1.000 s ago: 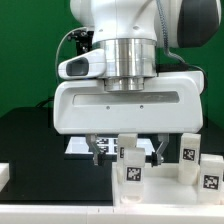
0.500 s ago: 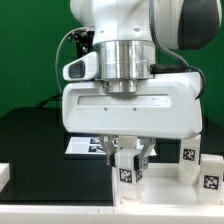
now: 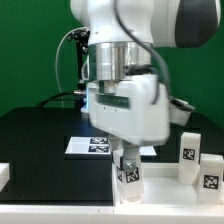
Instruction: Assemble square table
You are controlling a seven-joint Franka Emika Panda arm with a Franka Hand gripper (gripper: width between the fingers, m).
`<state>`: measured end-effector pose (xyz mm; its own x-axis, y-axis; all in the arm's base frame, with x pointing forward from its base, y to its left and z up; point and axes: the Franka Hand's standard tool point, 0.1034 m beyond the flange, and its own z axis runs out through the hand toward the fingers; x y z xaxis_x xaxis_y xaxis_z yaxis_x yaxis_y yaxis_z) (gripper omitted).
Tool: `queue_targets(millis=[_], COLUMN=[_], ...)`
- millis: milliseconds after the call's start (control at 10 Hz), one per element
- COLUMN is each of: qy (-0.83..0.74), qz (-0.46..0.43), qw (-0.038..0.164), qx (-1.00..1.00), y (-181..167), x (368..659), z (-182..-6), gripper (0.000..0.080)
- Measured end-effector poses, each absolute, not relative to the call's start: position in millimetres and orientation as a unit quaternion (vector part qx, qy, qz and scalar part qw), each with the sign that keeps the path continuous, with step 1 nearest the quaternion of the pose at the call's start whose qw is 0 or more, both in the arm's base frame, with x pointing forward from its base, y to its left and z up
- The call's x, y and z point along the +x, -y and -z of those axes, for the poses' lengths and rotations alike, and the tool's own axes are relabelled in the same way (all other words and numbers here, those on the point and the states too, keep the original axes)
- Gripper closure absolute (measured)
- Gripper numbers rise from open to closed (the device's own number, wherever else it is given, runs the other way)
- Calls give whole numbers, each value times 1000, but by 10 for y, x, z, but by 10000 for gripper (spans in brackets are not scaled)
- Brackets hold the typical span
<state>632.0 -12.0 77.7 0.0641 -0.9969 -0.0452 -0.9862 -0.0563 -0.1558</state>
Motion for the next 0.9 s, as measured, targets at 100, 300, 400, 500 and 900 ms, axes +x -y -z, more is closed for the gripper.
queue_targets(millis=[100,300,400,500,900], qy=[-715,-733,-721,-710,-455], qz=[35,33,34,34,46], qw=[75,82,81,77,41], qx=[-694,-674,-688,-699,-888], y=[65,70,67,66,27], x=[6312,6301,6299,6294,6321], z=[-777,-770,-764,-759,-766], gripper=[515,509,509,256,154])
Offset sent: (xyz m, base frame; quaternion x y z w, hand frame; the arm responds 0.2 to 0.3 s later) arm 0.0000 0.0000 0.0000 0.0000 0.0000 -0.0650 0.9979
